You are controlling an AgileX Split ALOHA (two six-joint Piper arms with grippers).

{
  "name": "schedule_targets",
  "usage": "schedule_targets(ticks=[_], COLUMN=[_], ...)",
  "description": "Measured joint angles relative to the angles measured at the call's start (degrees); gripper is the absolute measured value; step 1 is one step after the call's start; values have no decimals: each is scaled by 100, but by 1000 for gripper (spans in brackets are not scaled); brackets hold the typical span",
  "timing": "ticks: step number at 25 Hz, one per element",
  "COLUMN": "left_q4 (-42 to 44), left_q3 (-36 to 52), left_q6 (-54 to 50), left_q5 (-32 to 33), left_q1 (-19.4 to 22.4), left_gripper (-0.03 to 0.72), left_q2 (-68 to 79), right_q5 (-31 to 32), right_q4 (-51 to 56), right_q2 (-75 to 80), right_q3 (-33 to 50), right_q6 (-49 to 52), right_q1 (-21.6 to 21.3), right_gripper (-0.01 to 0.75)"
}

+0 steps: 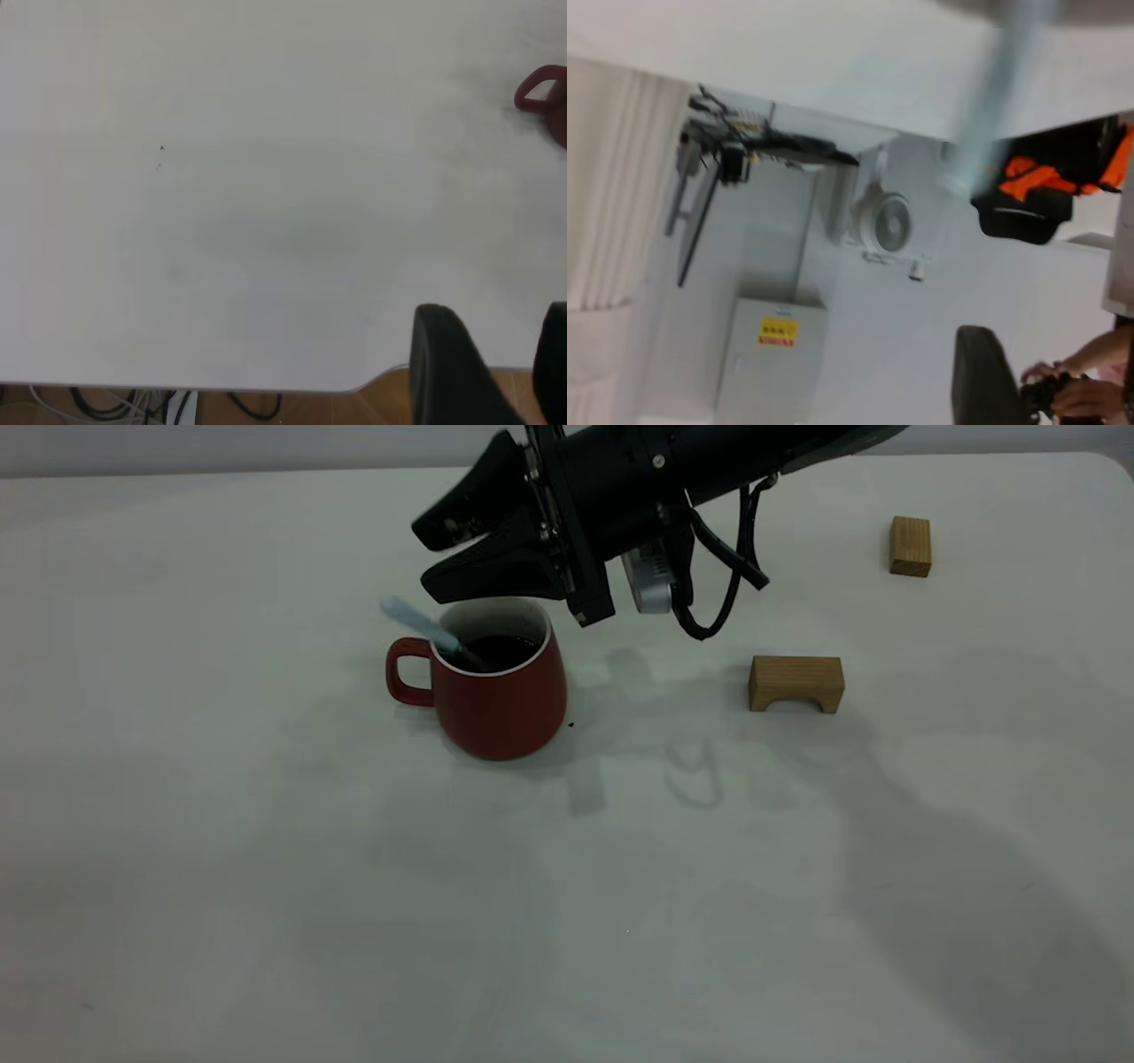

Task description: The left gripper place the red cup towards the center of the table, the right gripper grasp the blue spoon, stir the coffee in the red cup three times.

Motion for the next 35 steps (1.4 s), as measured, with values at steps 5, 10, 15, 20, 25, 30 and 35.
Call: schedule_targets(ticks=[5, 10, 15, 20, 25, 30, 35], left_q4=[0, 0, 0, 0, 0, 0, 0], left_q3=[0, 0, 0, 0, 0, 0, 0], left_q6=[0, 0, 0, 0, 0, 0, 0], left_q5=[0, 0, 0, 0, 0, 0, 0], left_q1=[0, 0, 0, 0, 0, 0, 0], left_gripper=[318, 318, 318, 318, 318, 318, 318], left_q2=[0, 0, 0, 0, 0, 0, 0], right_q5=[113, 425, 794, 929, 1042, 1071, 1071], right_q4=[-383, -1729, -3277, -4869, -6299, -7099, -7503], right_q2=[-653, -1857, -3200, -4478, -5639, -6618, -8009], right_q3=[0, 0, 13, 17, 19, 392, 1843], right_q6=[-11, -11, -204, -1686, -2956, -3114, -3225], right_q1=[-5, -10, -20, -20, -20, -34, -46], right_gripper=[459, 452, 426, 400, 379, 357, 335])
